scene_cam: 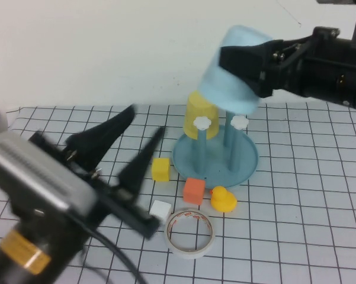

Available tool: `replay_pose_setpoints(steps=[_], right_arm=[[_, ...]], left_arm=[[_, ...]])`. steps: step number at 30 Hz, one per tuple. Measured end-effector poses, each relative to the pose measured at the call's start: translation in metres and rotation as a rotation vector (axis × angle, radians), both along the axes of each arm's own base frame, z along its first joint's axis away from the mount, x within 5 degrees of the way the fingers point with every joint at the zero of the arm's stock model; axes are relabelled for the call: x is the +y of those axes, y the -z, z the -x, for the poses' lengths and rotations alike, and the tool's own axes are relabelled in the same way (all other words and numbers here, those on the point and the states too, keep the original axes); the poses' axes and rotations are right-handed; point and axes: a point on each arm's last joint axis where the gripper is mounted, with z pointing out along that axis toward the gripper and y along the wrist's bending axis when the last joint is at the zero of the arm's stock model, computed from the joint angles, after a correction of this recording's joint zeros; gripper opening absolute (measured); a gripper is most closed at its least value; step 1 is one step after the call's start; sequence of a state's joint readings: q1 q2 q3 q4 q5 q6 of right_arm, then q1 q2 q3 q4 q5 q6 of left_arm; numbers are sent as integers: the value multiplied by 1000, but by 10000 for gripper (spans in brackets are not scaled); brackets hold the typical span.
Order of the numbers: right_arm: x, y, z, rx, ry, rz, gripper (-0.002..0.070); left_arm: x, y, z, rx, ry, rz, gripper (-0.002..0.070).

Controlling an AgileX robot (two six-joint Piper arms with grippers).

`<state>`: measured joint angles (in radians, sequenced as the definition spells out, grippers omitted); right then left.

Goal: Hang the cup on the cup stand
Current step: Place the cup on the cup holder

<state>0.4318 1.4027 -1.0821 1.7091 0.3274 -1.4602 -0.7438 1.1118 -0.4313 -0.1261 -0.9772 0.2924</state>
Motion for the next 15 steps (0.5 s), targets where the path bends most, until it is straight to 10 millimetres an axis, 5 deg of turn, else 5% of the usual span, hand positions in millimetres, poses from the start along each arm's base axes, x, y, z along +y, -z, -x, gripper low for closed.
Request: replay_pose_setpoints(steps=[7, 15], right_arm=[[-12, 9, -19, -131, 164, 244, 601], [4, 35, -64, -106, 187, 332, 601]], left_arm=[[34, 11, 17, 354, -87, 92, 39], [51, 7, 48, 402, -32, -95, 0]])
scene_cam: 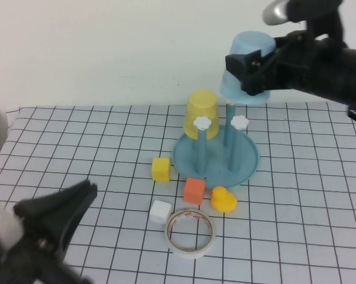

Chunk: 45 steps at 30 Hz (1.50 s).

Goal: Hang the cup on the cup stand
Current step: Place the cup on the cup holder

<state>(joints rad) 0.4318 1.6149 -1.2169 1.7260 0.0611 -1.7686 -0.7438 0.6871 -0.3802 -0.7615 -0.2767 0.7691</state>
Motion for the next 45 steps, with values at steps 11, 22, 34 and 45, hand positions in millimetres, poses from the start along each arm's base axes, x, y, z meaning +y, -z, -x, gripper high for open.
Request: replay_pose_setpoints(steps=[11, 22, 34, 45], right_arm=[[17, 39, -61, 23, 90, 109, 598], [27, 68, -85, 37, 79, 172, 598], [23, 88, -104, 55, 101, 188, 598], [16, 112, -111, 105, 190, 247, 689]], left_arm=[[15, -5, 21, -36, 36, 8, 0], [15, -5, 21, -64, 35, -40, 0], [15, -4, 21, -54, 32, -33, -1], [18, -3, 19, -30, -7, -16, -1]])
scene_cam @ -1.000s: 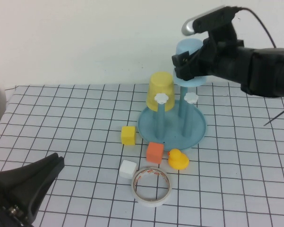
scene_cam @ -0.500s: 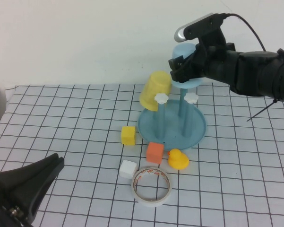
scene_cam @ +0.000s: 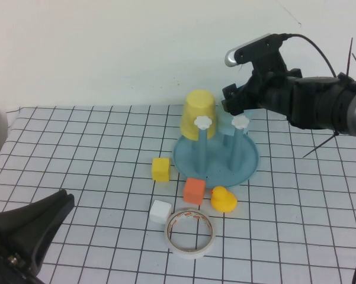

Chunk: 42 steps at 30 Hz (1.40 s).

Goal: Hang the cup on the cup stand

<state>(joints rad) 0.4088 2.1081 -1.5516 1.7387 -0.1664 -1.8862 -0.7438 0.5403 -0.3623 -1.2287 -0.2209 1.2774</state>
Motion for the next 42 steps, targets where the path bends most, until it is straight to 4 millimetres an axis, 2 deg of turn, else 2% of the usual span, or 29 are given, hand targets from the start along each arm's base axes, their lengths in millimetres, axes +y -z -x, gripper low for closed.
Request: replay_pose_setpoints(steps=[8, 11, 13, 15, 17, 19, 21, 25, 27, 31, 35, 42], right_arm=[[-1, -1, 0, 0, 12, -1, 693], [-3, -13, 2, -14, 44, -31, 680], [-6, -29, 5, -35, 71, -68, 601], [-10, -50, 13, -65, 91, -106, 457], [-14, -75, 28, -95, 103, -153, 238], [-18, -100, 48, -125, 100, -197, 112], [-24, -117, 70, -140, 80, -231, 48], [-45, -148, 127, -186, 44, -273, 11], [-57, -151, 153, -191, 35, -281, 6], [-83, -172, 219, -276, -19, -338, 0], [-105, -179, 281, -369, -91, -397, 0], [-147, -164, 375, -568, -126, -489, -1]], left_arm=[[2, 1, -1, 16, -21, 3, -1], [4, 1, -2, 20, -46, 10, -1], [6, 1, -3, 21, -77, 19, -1], [8, 1, -5, 42, -110, 47, -1], [11, 3, -6, 69, -139, 63, -1], [13, 6, -7, 97, -167, 40, -1], [16, 10, -7, 100, -196, -30, -1], [21, 19, -6, 89, -220, -125, -1], [24, 24, -2, 89, -211, -115, -1], [30, 35, 9, 68, -177, -86, -1], [36, 46, 16, 57, -182, -74, -1], [43, 50, 20, 44, -208, -56, -1]])
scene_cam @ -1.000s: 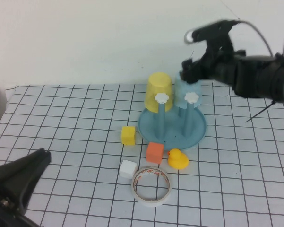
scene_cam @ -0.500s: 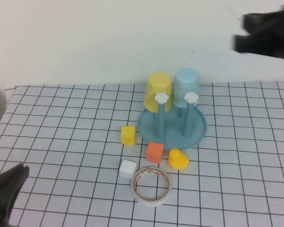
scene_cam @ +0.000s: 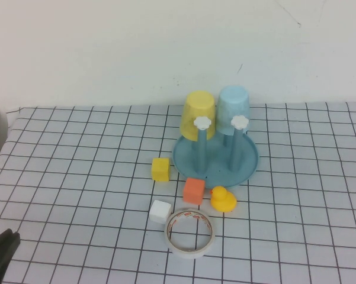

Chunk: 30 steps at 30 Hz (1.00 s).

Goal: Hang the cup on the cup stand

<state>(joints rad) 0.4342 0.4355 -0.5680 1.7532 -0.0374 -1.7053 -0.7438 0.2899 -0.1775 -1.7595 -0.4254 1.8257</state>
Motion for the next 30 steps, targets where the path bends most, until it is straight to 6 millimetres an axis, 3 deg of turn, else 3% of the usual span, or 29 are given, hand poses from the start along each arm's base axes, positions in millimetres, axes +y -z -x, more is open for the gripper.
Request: replay_pose_setpoints(steps=[5, 9, 17, 30], right_arm=[[-29, 20, 45, -116, 76, -102, -1], [-45, 27, 68, -198, 124, -170, -1], [-38, 46, 60, -159, 87, -133, -1], [-24, 122, 32, 59, 89, -19, -1]], left_arm=[[0, 4, 0, 9, 0, -6, -1], [0, 5, 0, 10, 2, -7, -1], [0, 5, 0, 10, 2, -7, -1], [0, 5, 0, 10, 2, -7, -1]])
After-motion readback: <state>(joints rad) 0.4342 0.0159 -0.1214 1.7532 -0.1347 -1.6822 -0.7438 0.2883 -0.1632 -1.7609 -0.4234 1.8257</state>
